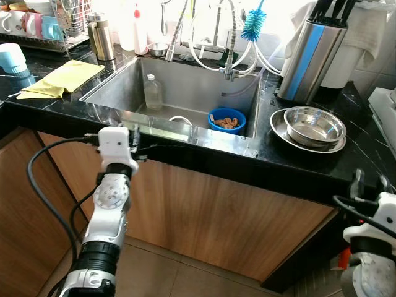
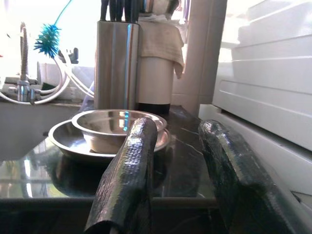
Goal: Kitchen organization
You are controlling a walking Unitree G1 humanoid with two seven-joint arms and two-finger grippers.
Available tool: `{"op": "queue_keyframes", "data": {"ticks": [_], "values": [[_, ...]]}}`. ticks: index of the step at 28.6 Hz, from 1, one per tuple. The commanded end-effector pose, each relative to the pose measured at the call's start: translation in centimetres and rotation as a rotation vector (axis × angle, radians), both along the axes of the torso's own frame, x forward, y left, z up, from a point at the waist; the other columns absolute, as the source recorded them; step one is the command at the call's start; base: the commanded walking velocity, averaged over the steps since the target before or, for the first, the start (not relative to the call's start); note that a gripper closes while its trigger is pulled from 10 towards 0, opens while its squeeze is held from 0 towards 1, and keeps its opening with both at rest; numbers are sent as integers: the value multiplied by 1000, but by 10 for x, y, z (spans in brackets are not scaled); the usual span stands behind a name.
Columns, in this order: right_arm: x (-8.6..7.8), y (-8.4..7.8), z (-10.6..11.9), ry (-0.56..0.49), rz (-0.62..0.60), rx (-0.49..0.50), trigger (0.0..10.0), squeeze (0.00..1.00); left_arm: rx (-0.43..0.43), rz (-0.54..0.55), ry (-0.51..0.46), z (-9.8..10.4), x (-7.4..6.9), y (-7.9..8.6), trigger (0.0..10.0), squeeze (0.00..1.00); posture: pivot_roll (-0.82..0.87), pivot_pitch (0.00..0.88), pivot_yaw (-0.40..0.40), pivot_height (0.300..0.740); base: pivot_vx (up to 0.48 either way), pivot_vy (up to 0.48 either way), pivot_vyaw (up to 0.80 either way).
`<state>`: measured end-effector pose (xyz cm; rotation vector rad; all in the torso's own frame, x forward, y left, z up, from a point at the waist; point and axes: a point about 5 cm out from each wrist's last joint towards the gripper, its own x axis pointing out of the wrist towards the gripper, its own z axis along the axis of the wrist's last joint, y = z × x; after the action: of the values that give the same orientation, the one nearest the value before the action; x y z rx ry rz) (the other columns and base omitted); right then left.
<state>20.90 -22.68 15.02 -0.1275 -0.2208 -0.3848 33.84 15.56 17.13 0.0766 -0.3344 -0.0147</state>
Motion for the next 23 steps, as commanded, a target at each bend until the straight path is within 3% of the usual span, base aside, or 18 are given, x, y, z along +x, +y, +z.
{"op": "queue_keyframes", "data": {"ticks": [1,17,23], "values": [[-1,0,1,4,-7,1,10000,0,-1,-56,-35,11,1,-12,10000,0,71,51,-75,740,0,0,-775],[11,17,3,-10,45,22,10000,0,2,-114,-48,17,2,-24,10000,0,74,53,-73,740,0,0,-771],[14,22,4,-22,65,12,10000,0,-4,-118,-58,22,3,-25,10000,0,75,52,-73,740,0,0,0]]}}
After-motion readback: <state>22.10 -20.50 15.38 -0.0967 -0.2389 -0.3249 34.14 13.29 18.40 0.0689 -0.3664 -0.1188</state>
